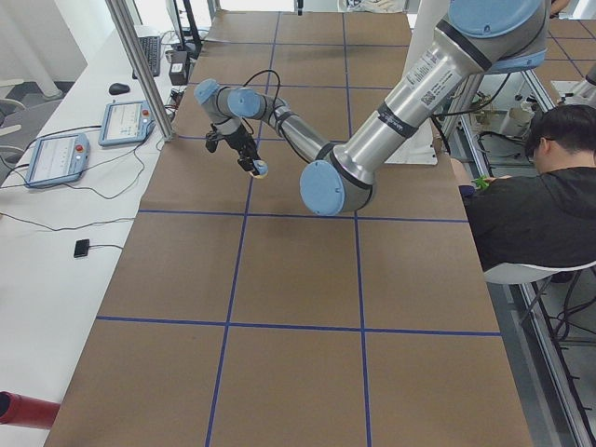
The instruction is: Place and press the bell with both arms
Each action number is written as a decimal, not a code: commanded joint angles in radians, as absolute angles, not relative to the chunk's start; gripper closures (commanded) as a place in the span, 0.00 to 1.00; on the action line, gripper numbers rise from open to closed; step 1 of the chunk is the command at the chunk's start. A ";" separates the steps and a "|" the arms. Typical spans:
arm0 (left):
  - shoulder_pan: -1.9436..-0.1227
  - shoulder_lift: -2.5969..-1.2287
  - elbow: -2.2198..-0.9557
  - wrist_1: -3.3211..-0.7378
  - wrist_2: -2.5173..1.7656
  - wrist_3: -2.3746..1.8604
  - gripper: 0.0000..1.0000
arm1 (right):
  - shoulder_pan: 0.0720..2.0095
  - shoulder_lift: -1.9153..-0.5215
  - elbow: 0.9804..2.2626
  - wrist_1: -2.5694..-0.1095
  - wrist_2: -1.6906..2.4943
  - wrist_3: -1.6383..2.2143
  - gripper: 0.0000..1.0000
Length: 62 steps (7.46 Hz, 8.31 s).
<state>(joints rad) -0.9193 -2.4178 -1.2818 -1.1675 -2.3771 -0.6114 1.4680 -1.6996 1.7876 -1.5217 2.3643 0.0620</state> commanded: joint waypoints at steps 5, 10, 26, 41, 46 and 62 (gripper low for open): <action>-0.763 -2.720 -0.812 -1.633 -2.378 -0.993 0.83 | 1.468 -1.697 1.787 -1.522 2.364 0.078 0.00; -0.709 -2.763 -0.753 -1.756 -2.372 -1.075 0.59 | 1.468 -1.701 1.786 -1.522 2.365 0.077 0.00; -1.147 -2.006 -1.581 -1.612 -2.307 -0.438 0.00 | 1.266 -1.576 1.874 -1.244 2.410 0.405 0.00; -1.618 -1.462 -1.736 -1.571 -2.312 0.239 0.00 | 0.621 -0.575 1.306 -1.555 1.894 1.077 0.49; -1.618 -1.450 -1.738 -1.574 -2.313 0.241 0.00 | 0.620 -0.558 1.218 -1.486 1.893 1.068 1.00; -1.618 -1.450 -1.749 -1.572 -2.318 0.239 0.00 | 0.606 -0.528 1.129 -1.448 1.901 1.069 1.00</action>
<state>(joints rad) -1.6184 -1.4496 -1.7487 -1.5723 -2.3178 0.2393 0.5979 -0.5324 1.1187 -1.4456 1.8957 1.0695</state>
